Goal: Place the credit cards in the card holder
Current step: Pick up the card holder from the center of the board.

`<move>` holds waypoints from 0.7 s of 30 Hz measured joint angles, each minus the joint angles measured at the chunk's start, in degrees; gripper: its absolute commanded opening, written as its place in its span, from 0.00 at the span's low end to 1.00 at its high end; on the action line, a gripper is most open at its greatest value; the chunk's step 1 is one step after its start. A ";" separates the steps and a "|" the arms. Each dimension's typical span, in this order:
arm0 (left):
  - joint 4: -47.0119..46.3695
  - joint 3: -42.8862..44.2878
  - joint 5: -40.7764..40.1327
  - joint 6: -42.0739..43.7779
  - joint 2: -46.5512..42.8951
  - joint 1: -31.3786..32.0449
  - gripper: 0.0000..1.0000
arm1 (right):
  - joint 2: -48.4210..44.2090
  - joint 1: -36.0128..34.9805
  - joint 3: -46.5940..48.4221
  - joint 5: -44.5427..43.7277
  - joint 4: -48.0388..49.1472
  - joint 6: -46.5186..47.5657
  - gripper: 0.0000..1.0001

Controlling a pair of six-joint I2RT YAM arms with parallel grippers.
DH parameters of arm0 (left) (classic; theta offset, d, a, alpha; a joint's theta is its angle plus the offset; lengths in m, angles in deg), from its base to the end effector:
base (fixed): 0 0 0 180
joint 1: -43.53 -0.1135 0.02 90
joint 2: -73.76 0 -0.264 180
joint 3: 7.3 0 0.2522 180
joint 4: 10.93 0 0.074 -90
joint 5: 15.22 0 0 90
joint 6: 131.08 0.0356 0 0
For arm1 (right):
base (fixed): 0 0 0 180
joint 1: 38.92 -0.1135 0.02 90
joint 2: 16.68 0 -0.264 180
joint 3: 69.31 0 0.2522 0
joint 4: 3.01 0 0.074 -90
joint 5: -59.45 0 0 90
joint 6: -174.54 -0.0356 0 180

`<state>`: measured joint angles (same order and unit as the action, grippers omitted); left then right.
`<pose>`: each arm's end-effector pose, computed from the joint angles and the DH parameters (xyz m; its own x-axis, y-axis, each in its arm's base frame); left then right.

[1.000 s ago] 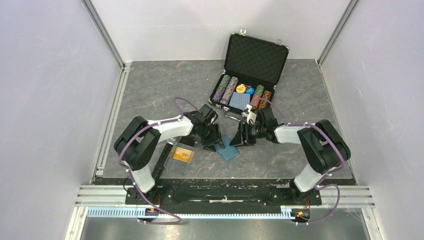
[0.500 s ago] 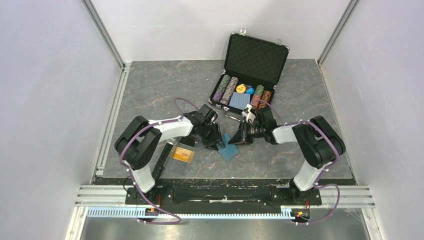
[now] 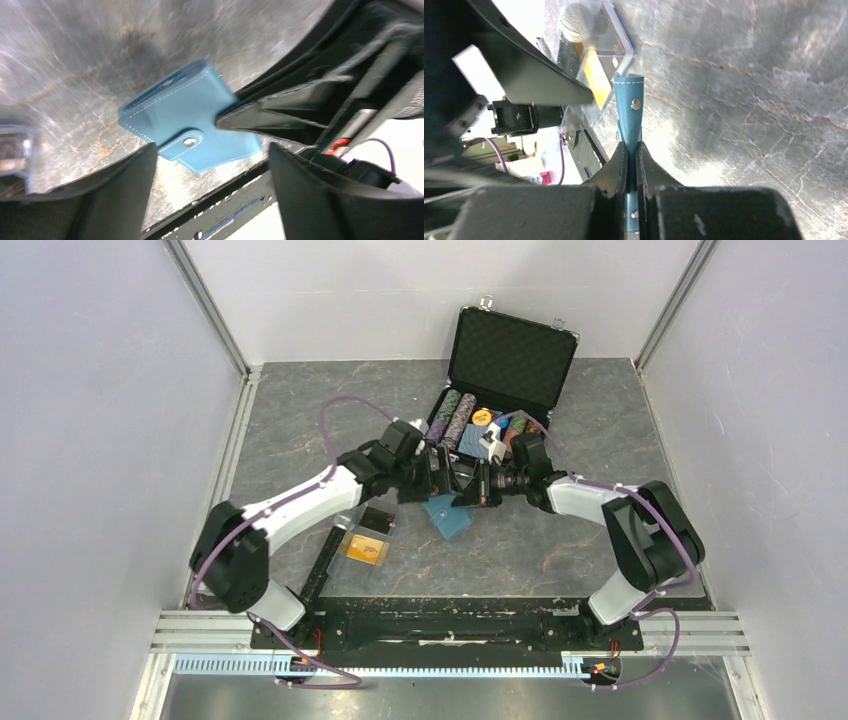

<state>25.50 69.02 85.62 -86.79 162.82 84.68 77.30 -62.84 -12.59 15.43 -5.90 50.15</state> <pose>0.2463 -0.2241 0.2394 -0.9268 -0.1238 -0.3547 0.1081 0.8163 -0.5674 0.2771 0.1509 0.1605 -0.9293 0.0172 -0.3689 -0.3142 0.4880 0.8144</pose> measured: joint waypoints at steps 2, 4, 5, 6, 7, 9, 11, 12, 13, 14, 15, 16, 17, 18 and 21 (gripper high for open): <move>1.11 2.51 -4.35 1.70 -3.85 0.04 1.00 | -1.88 -0.15 1.95 -1.01 -1.95 0.57 0.00; 1.97 3.89 -8.28 3.19 -7.50 0.07 1.00 | -3.56 -0.22 3.98 -2.14 -3.50 0.98 0.00; 2.56 4.42 -10.60 3.82 -9.44 0.07 1.00 | -4.46 -0.22 4.94 -2.69 -4.13 1.07 0.00; 2.99 4.63 -12.83 4.37 -11.21 0.09 1.00 | -5.40 -0.24 5.75 -3.30 -4.50 1.18 0.00; 3.43 4.70 -14.93 4.92 -12.81 0.07 1.00 | -6.62 -0.24 6.58 -4.11 -4.81 1.25 0.00; 4.52 4.66 -18.29 5.31 -15.32 -0.13 1.00 | -8.76 -0.24 7.54 -5.79 -5.31 1.29 0.00; 4.70 4.46 -19.43 6.14 -17.25 -1.03 1.00 | -11.04 -0.24 7.80 -7.61 -5.46 1.44 0.00; 4.63 4.31 -19.30 6.58 -17.77 -1.42 1.00 | -12.33 -0.24 7.80 -8.85 -5.66 1.46 0.00; 4.61 4.15 -18.95 7.21 -18.21 -1.99 1.00 | -13.22 -0.24 7.80 -9.73 -5.86 1.44 0.00; 4.68 4.04 -18.21 7.54 -18.43 -2.40 1.00 | -14.36 -0.24 7.80 -11.02 -5.97 1.46 0.00; 4.68 4.02 -17.73 7.82 -18.45 -2.80 1.00 | -15.34 -0.24 7.80 -12.22 -6.05 1.46 0.00; 4.70 4.02 -16.90 8.15 -18.25 -3.06 0.99 | -16.41 -0.24 7.80 -13.66 -6.25 1.40 0.00; 4.74 4.02 -16.15 8.33 -17.97 -3.13 0.98 | -17.40 -0.24 7.78 -14.95 -6.32 1.38 0.00; 4.81 4.11 -15.10 8.57 -17.40 -3.15 0.95 | -18.23 -0.24 7.76 -16.04 -6.32 1.20 0.00; 5.11 5.05 -12.04 8.70 -14.43 -3.13 0.89 | -20.15 -0.24 7.43 -18.67 -6.27 0.50 0.00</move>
<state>30.62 74.07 73.57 -78.09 148.40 81.55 57.14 -63.08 -5.16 -3.24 -12.17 50.66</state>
